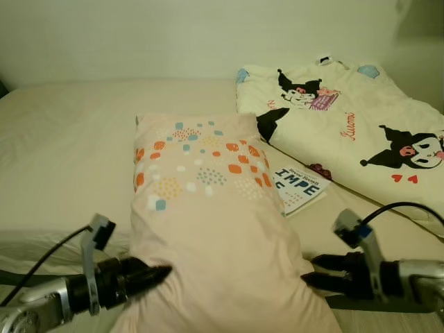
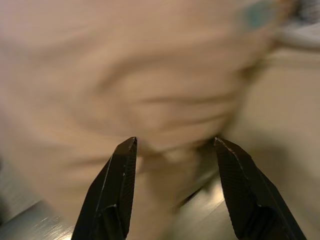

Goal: Clean up the room

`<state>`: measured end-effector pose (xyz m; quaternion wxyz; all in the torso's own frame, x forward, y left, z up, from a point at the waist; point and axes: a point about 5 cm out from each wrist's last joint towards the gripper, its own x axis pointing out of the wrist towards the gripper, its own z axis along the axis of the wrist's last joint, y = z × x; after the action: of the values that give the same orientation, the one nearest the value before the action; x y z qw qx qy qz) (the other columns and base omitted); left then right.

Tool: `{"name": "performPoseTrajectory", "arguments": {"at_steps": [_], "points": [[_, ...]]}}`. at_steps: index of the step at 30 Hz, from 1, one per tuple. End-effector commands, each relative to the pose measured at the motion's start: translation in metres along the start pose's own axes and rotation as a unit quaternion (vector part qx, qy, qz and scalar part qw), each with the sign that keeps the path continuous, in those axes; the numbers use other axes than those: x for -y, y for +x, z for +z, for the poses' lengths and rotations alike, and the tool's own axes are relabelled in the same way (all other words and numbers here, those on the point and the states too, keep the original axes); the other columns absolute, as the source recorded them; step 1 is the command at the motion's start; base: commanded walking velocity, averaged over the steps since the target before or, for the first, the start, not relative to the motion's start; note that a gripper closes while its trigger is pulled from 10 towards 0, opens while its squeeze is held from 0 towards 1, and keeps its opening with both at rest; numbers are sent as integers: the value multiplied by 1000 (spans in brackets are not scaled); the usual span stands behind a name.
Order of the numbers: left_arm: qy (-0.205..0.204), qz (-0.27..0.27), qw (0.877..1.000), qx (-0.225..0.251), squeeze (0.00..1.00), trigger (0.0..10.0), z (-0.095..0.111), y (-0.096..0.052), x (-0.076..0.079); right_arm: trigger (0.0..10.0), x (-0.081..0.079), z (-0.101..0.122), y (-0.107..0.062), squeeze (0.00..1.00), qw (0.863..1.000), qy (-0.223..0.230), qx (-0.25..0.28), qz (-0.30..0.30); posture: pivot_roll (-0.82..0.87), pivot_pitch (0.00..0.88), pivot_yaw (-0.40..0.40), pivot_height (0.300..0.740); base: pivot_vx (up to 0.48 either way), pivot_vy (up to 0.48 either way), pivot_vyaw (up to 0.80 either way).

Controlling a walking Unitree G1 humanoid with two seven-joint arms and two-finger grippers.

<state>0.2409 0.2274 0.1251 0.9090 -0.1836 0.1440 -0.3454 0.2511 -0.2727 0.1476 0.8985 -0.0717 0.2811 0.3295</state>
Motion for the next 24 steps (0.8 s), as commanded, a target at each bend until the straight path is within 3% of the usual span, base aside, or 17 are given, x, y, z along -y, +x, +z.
{"name": "performPoseTrajectory", "arguments": {"at_steps": [1, 2, 3, 5, 8, 10, 12, 13, 14, 15, 16, 17, 18, 20, 22, 23, 24], "points": [[18, 86, 995, 47, 0, 10000, 11, -6, -21, 10000, 21, 7, -7, 0, 996, 5, 32, -86, -128, 160, 54, 551, 0, 0, 0], [24, 137, 987, 78, 0, 10000, 16, -6, -33, 10000, 36, 11, -8, 0, 987, 19, 55, -148, -129, 156, 57, 551, 0, 0, 0], [24, 137, 987, 78, 0, 10000, 16, -6, -33, 10000, 36, 11, -8, 0, 987, 19, 55, -148, -129, 156, 57, 551, 0, 0, 0], [9, 186, 978, 98, 0, 10000, 14, -4, -46, 10000, 49, 16, -6, 0, 972, 49, 91, -212, -129, 156, 57, 551, 0, 0, 0], [-8, 186, 977, 101, 0, 10000, 10, -3, -47, 10000, 52, 20, -2, 0, 963, 64, 120, -233, -135, 154, 65, 551, 0, 0, 0], [-50, 167, 978, 112, 0, 10000, 1, 0, -48, 10000, 50, 26, 12, 0, 945, 100, 182, -251, -135, 156, 68, 551, 0, 0, 0], [-66, 158, 978, 117, 0, 10000, -1, 1, -48, 10000, 48, 27, 18, 0, 940, 115, 200, -250, -135, 156, 68, 551, 0, 0, 0], [-92, 132, 980, 120, 63, 10000, -4, 3, -46, 10000, 43, 26, 26, 0, 941, 136, 211, -229, -133, 157, 66, 551, 0, 0, 0], [-92, 132, 980, 120, 63, 10000, -4, 3, -46, 10000, 43, 26, 26, 0, 941, 136, 211, -229, -133, 157, 66, 551, 0, 0, 0], [-117, 104, 981, 113, 396, 10000, -9, 7, -43, 10000, 35, 25, 38, 698, 944, 150, 216, -198, -131, 158, 66, 551, 0, 0, 0], [-117, 104, 981, 113, 396, 10000, -9, 7, -43, 10000, 35, 25, 38, 698, 944, 150, 216, -198, -131, 158, 66, 551, 0, 0, 0], [-134, 79, 982, 104, 976, 10000, -13, 10, -40, 10000, 26, 25, 49, 1000, 949, 163, 219, -159, -131, 160, 66, 551, 0, 0, 0], [-151, 58, 982, 93, 1000, 10000, -19, 12, -37, 10000, 14, 25, 61, 1000, 955, 169, 217, -113, -131, 161, 67, 551, 0, 0, 0], [-151, 58, 982, 93, 1000, 10000, -19, 12, -37, 10000, 14, 25, 61, 1000, 955, 169, 217, -113, -131, 161, 67, 551, 0, 0, 0], [-178, 36, 979, 97, 1000, 10000, -23, 16, -36, 10000, -5, 20, 83, 1000, 961, 184, 202, -43, -133, 164, 67, 551, 0, 0, 0], [-178, 36, 979, 97, 1000, 10000, -23, 16, -36, 10000, -5, 20, 83, 1000, 961, 184, 202, -43, -133, 164, 67, 551, 0, 0, 0], [-194, 28, 974, 110, 1000, 10000, -23, 16, -37, 10000, -14, 15, 95, 1000, 963, 192, 187, -23, -131, 165, 64, 551, 0, 0, 0]]}}
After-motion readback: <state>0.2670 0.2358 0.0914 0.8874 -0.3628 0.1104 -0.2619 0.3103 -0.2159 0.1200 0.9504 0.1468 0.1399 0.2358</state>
